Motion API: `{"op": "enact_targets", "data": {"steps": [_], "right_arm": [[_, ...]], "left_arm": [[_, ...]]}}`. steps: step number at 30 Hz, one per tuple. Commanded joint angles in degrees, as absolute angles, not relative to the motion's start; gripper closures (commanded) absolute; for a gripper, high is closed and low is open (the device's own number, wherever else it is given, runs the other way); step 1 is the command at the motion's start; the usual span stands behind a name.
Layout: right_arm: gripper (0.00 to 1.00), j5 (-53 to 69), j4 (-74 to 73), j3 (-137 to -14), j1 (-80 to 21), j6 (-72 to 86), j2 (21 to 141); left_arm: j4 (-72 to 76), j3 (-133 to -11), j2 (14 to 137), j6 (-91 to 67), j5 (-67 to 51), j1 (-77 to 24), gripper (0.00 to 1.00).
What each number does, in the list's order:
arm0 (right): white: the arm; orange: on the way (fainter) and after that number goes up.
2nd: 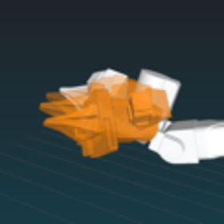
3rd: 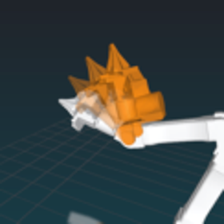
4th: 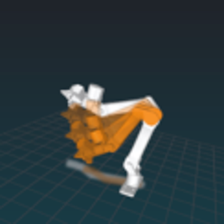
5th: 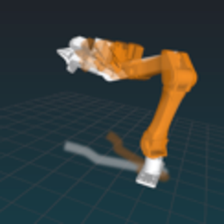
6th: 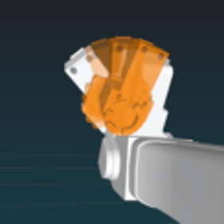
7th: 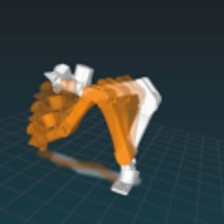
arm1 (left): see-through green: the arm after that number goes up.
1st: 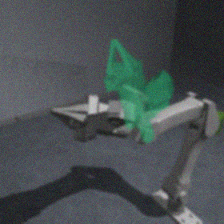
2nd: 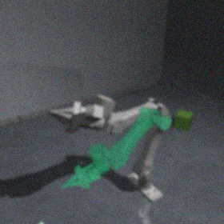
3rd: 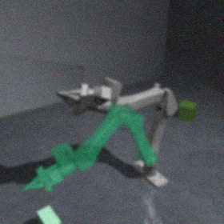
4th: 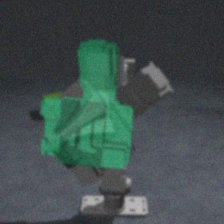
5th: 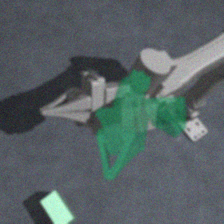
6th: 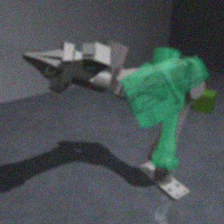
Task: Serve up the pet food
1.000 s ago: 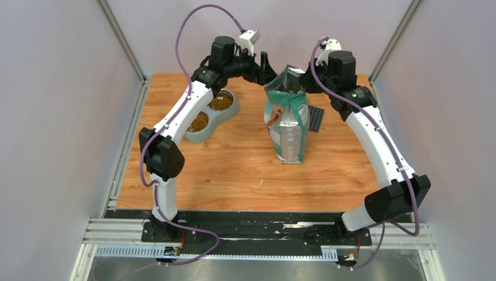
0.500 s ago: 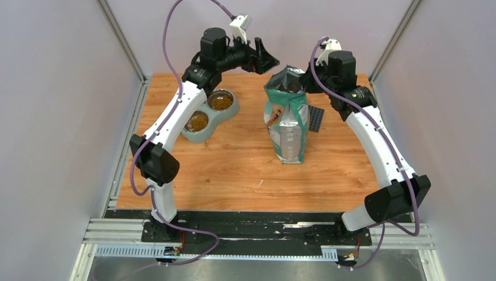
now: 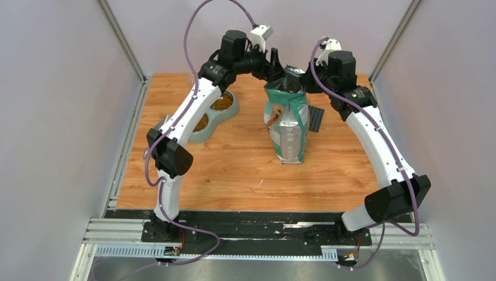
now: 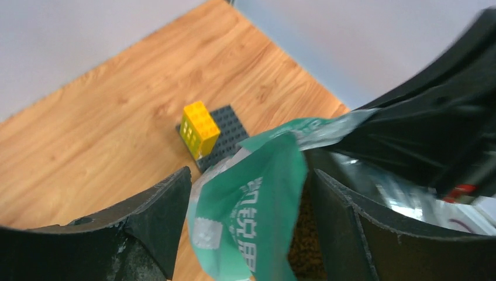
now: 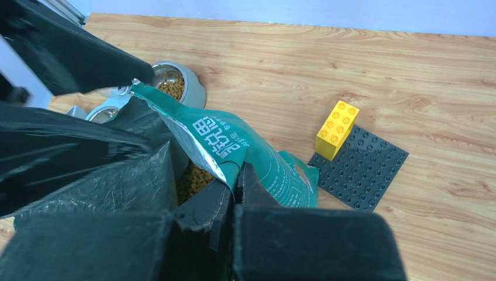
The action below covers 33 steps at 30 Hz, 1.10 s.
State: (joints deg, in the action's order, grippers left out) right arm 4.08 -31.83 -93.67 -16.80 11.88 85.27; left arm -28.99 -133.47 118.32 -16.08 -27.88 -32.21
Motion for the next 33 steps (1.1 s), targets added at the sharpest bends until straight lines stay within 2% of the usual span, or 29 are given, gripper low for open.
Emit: {"op": "enact_targets", "data": {"steps": [1, 8, 10, 11, 12, 13, 15, 20, 22, 29, 33], "right_arm": [[1.00, 4.1, -25.6, -94.0, -16.4, 11.3, 83.7], [1.00, 5.0, -26.3, -94.6, -16.4, 11.4, 84.0], [1.00, 4.9, -26.8, -95.0, -16.4, 11.5, 84.2], [1.00, 4.6, -27.2, -95.4, -16.5, 11.7, 84.2], [0.99, 4.3, -27.8, -95.9, -16.4, 12.0, 84.4], [0.95, 3.8, -28.6, -96.7, -16.4, 12.3, 84.5], [0.81, 3.4, -30.1, -98.2, -16.3, 13.3, 84.7], [0.40, 5.4, -31.0, -100.1, -14.7, 18.7, 82.5], [0.30, 6.2, -31.0, -100.0, -13.7, 20.9, 80.9], [0.28, 8.8, -30.9, -95.3, -11.0, 25.3, 78.1], [0.24, 16.9, -28.7, -91.0, -11.0, 21.8, 76.0]], "left_arm": [[-33.6, -136.4, 119.6, -13.2, -23.8, -33.0, 0.21], [-33.9, -136.9, 120.2, -14.4, -21.8, -33.3, 0.43], [-33.7, -136.9, 120.0, -14.6, -21.8, -33.6, 0.56], [-33.7, -136.9, 119.9, -14.7, -21.8, -33.8, 0.68], [-33.7, -136.9, 119.7, -14.8, -21.7, -33.8, 0.75], [-33.6, -137.0, 119.5, -15.2, -21.5, -33.8, 0.90], [-33.5, -137.1, 118.8, -16.1, -20.4, -33.8, 1.00], [-34.1, -137.6, 115.0, -21.1, -12.6, -33.8, 1.00], [-35.0, -136.9, 112.8, -24.1, -7.1, -33.8, 1.00], [-34.5, -130.0, 102.7, -30.2, 6.7, -33.7, 1.00], [-32.7, -125.2, 97.9, -33.5, 10.6, -33.7, 1.00]]}}
